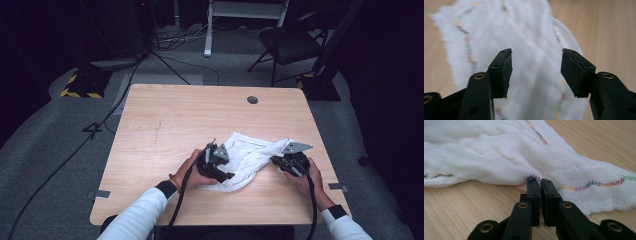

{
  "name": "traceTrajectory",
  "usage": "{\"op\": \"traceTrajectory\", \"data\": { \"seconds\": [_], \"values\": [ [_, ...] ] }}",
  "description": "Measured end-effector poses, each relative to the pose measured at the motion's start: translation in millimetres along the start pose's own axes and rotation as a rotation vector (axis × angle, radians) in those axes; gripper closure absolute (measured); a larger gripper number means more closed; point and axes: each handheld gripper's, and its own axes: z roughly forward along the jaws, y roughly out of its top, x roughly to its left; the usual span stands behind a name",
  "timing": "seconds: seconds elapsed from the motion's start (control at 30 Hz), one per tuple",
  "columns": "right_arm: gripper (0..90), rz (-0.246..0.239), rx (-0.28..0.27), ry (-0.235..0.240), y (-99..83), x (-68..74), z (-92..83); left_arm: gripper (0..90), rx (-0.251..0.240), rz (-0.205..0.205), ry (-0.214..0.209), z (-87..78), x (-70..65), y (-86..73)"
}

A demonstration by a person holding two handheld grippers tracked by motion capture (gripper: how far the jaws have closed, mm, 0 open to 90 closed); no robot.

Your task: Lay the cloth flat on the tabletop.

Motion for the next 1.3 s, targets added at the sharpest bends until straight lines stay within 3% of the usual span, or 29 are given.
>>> {"op": "traceTrajectory", "data": {
  "seconds": [0.1, 0.23, 0.27, 0.37, 0.43, 0.57, 0.63, 0.8, 0.87, 0.97, 1.0, 1.07, 1.2, 1.3],
  "values": [
    [85.7, 0.000, -0.002, 0.002, 0.1, -0.2, -0.2, 43.3, 0.001, -0.016, 0.039, -1.8, 13.7, 3.5],
    [85.7, 0.000, -0.006, 0.006, -0.1, -0.7, 0.1, 37.8, -0.042, -0.088, 0.123, 5.6, 44.0, 9.0],
    [85.7, -0.002, -0.006, 0.008, -0.2, -1.1, 0.3, 37.6, -0.042, -0.088, 0.123, 5.6, 44.0, 9.0],
    [85.7, 0.001, -0.011, 0.010, -0.5, -1.6, 0.9, 37.6, -0.026, -0.088, 0.159, 19.1, 58.7, 14.3],
    [85.7, -0.003, -0.012, 0.013, -0.8, -2.6, 1.2, 37.6, -0.013, -0.120, 0.169, 34.0, 73.5, 18.9],
    [85.6, 0.000, -0.013, 0.018, -1.1, -3.3, 1.2, 37.9, -0.015, -0.161, 0.131, 45.5, 81.4, 19.9],
    [85.6, 0.002, -0.015, 0.019, -1.4, -3.9, 1.6, 37.3, 0.020, -0.155, 0.144, 53.5, 81.5, 19.2],
    [85.6, 0.001, -0.012, 0.022, -1.5, -4.4, 1.5, 41.3, 0.006, -0.148, 0.165, 53.5, 79.9, 15.9],
    [85.6, -0.002, -0.012, 0.018, -1.1, -3.9, 0.9, 47.7, -0.001, -0.137, 0.161, 52.1, 79.5, 14.3],
    [85.6, -0.005, -0.015, 0.013, -0.5, -3.4, 0.2, 71.1, 0.000, -0.123, 0.148, 50.5, 79.1, 13.9],
    [85.6, -0.005, -0.015, 0.013, -0.5, -3.4, 0.2, 71.1, 0.000, -0.120, 0.146, 50.3, 78.8, 13.9],
    [85.7, -0.008, -0.018, 0.009, -0.2, -3.4, -0.3, 82.4, 0.000, -0.102, 0.152, 49.9, 78.7, 13.7],
    [85.8, -0.008, -0.034, 0.002, 0.4, -4.3, -3.3, 84.2, 0.007, -0.095, 0.199, 44.2, 81.2, 12.0],
    [85.9, 0.002, -0.048, 0.002, 0.6, -6.8, -7.7, 84.7, -0.012, -0.117, 0.232, 31.8, 87.5, 8.5]
  ]
}}
